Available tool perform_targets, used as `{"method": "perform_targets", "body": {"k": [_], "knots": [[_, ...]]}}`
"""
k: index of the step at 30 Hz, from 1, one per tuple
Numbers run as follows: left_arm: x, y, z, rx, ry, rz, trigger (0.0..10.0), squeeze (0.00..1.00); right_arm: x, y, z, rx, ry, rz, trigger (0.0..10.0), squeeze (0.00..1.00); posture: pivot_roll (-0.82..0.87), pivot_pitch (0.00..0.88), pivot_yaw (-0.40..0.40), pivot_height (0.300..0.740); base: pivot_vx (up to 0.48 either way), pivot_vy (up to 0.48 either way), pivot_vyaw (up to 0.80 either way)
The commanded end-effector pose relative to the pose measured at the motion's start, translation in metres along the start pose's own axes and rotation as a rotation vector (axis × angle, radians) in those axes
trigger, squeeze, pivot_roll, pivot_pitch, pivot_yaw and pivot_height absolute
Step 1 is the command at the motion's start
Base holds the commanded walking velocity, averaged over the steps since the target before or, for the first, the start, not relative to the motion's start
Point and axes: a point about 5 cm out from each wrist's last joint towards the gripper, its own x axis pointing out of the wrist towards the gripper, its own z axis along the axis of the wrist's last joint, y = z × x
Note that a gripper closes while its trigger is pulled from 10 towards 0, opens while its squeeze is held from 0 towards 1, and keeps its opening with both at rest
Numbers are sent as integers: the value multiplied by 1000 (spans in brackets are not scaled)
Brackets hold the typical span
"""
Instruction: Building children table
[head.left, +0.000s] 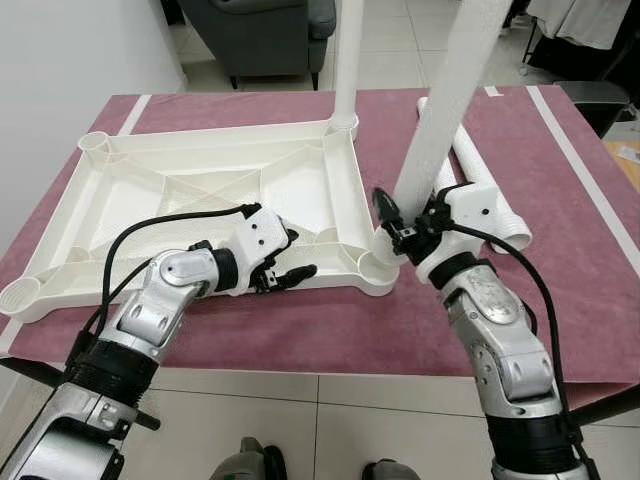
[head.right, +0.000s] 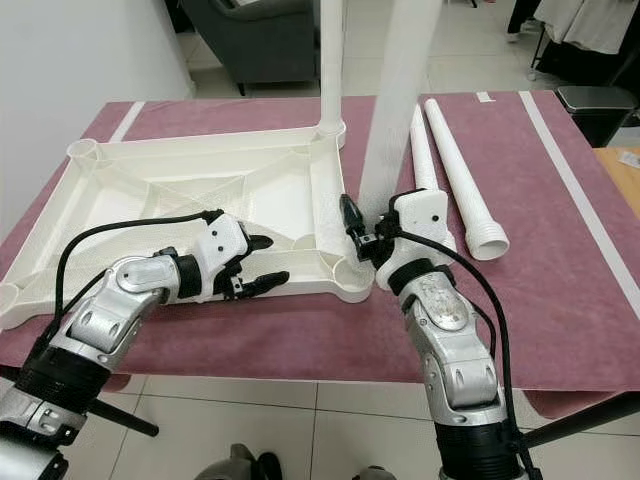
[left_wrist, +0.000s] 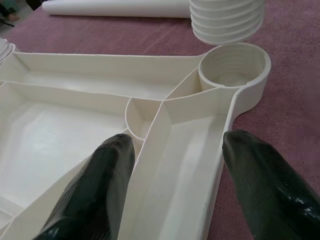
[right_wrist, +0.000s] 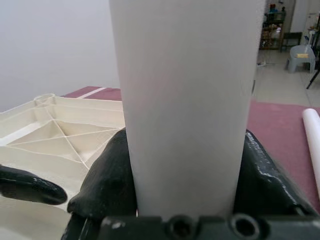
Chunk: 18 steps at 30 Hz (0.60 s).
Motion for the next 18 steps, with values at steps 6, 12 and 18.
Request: {"method": "perform_targets", "body": {"k": [6, 12, 18], "knots": [[11, 2, -19, 43, 111, -207, 10000, 0, 4, 7, 10, -36, -45, 78, 10000, 0, -91, 74, 115, 740, 0, 0, 0], [15, 2, -25, 73, 150, -263, 10000, 0, 6, 13, 8, -35, -29, 133, 10000, 0, -91, 77, 102, 740, 0, 0, 0], [16, 4, -29, 105, 175, -278, 4431, 0, 5, 18, 9, -41, -20, 160, 10000, 0, -99, 81, 84, 740, 0, 0, 0]]}}
